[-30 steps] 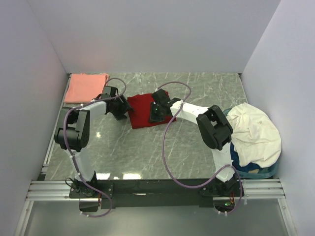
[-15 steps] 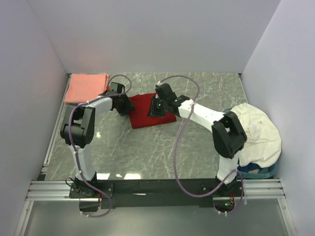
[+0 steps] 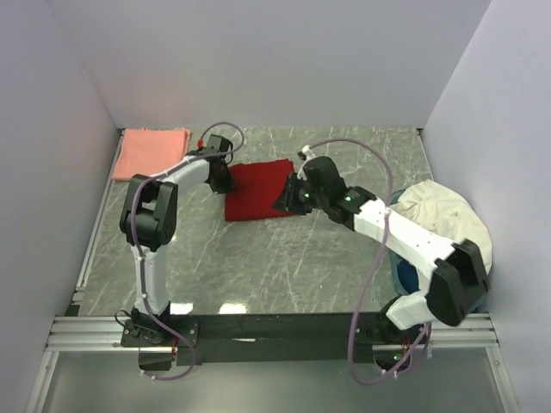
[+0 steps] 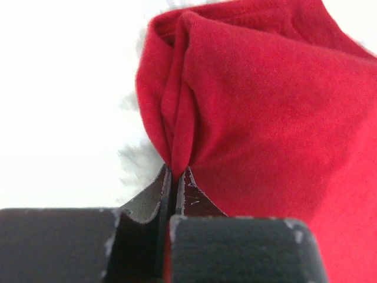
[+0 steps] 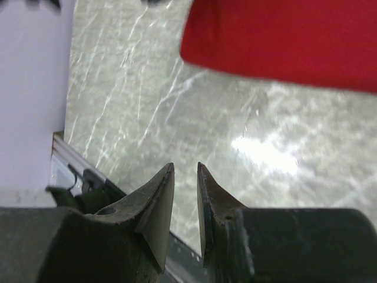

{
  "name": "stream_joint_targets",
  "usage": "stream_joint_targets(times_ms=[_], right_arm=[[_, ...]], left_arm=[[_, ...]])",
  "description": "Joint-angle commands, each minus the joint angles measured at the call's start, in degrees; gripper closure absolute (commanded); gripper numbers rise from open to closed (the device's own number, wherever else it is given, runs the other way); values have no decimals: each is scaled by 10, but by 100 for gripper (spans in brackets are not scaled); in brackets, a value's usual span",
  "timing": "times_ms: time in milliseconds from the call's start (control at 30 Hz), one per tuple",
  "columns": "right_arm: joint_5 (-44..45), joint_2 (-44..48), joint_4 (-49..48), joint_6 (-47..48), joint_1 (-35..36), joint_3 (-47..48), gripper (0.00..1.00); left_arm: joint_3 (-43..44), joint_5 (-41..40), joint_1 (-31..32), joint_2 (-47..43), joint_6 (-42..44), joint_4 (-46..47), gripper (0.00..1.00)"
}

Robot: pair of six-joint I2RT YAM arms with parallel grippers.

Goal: Fold and stack the t-shirts
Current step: Neatly place the folded tshirt to the corner

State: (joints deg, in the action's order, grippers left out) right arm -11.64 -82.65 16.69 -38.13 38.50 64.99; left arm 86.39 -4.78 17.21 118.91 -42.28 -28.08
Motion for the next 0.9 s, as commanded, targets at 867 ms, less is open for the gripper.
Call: stream_joint_targets(times_ms=[867], right_arm=[[36,232,32,39,6,-122,70]], left_arm=[[376,-470,-65,110,468,-29,100]])
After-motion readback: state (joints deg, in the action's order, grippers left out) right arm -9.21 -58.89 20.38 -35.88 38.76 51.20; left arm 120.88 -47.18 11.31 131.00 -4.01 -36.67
